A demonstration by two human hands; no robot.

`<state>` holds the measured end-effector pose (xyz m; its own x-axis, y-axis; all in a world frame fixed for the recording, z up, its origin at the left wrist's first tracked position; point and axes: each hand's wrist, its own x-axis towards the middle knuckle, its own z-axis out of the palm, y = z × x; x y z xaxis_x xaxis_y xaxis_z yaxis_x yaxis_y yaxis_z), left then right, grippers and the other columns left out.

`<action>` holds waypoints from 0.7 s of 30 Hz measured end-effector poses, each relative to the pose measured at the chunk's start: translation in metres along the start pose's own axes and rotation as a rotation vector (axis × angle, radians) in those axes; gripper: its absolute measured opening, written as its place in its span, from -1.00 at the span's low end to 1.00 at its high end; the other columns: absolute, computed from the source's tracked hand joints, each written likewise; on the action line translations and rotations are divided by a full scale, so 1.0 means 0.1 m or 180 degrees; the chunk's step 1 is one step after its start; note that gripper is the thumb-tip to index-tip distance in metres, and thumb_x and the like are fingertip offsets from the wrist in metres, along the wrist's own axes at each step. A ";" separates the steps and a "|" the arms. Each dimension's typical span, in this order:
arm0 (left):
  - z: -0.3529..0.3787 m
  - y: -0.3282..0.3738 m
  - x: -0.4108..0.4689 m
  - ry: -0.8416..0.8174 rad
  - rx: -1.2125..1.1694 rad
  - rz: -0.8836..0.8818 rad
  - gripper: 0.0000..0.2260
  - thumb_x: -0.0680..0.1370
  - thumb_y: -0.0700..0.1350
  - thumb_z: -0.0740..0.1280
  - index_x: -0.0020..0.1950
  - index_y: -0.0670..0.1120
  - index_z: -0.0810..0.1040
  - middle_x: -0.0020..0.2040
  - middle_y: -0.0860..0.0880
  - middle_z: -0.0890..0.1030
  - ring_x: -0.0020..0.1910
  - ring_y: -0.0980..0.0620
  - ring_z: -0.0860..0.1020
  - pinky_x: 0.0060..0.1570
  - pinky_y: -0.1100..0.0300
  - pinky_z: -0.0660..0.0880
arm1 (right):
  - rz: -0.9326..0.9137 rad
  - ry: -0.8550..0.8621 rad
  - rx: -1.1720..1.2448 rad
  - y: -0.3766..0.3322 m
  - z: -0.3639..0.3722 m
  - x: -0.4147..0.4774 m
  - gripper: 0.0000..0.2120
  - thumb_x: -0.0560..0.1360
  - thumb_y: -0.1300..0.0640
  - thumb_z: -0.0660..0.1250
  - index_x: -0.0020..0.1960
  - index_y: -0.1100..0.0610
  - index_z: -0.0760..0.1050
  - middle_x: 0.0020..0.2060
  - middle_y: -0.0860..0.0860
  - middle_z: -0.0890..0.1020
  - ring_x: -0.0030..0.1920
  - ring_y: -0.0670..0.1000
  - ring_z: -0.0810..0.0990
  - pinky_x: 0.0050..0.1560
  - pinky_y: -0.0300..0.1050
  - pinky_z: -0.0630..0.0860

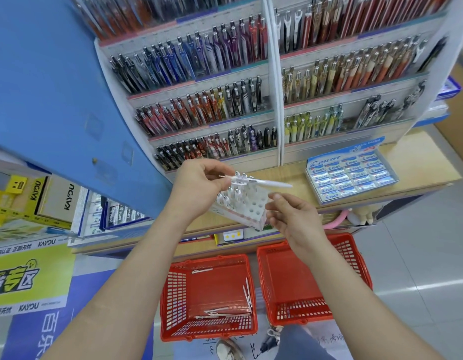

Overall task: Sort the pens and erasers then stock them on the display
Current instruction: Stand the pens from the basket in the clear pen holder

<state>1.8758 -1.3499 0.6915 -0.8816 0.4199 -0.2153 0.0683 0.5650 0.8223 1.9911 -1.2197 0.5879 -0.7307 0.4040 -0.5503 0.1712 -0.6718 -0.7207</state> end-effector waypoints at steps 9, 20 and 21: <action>-0.09 0.04 0.07 0.0075 0.0982 0.0280 -0.78 0.41 -0.29 0.43 -0.20 0.05 0.67 -0.27 0.18 0.62 -0.28 0.20 0.56 -0.19 0.34 0.48 | 0.0476 -0.0239 0.1070 -0.09 -0.07 0.05 -0.82 0.47 0.35 0.21 0.01 0.24 0.52 -0.27 0.13 0.61 -0.38 -0.03 0.55 -0.36 -0.27 0.53; 0.01 -0.02 0.15 0.0531 -0.0230 0.0033 -0.87 0.43 -0.26 0.46 -0.22 -0.02 0.66 -0.33 -0.10 0.66 -0.32 -0.03 0.62 -0.15 0.05 0.63 | -0.0033 0.0081 -0.0004 0.08 -0.16 0.12 -0.90 0.47 0.27 0.40 -0.02 0.16 0.58 -0.28 0.13 0.60 -0.33 0.00 0.55 -0.28 -0.22 0.53; 0.03 -0.01 0.17 0.0607 -0.0078 0.0147 -0.86 0.43 -0.25 0.46 -0.23 -0.01 0.65 -0.34 -0.06 0.65 -0.34 0.01 0.61 -0.15 0.07 0.63 | -0.0110 0.0193 -0.0360 0.11 -0.17 0.13 -0.86 0.45 0.22 0.43 0.01 0.13 0.58 -0.25 0.12 0.61 -0.31 0.01 0.55 -0.25 -0.18 0.52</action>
<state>1.8623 -1.3413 0.6859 -0.9505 0.3015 -0.0754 0.1013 0.5297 0.8421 1.9948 -1.2120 0.5658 -0.6968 0.4648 -0.5463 0.2225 -0.5840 -0.7807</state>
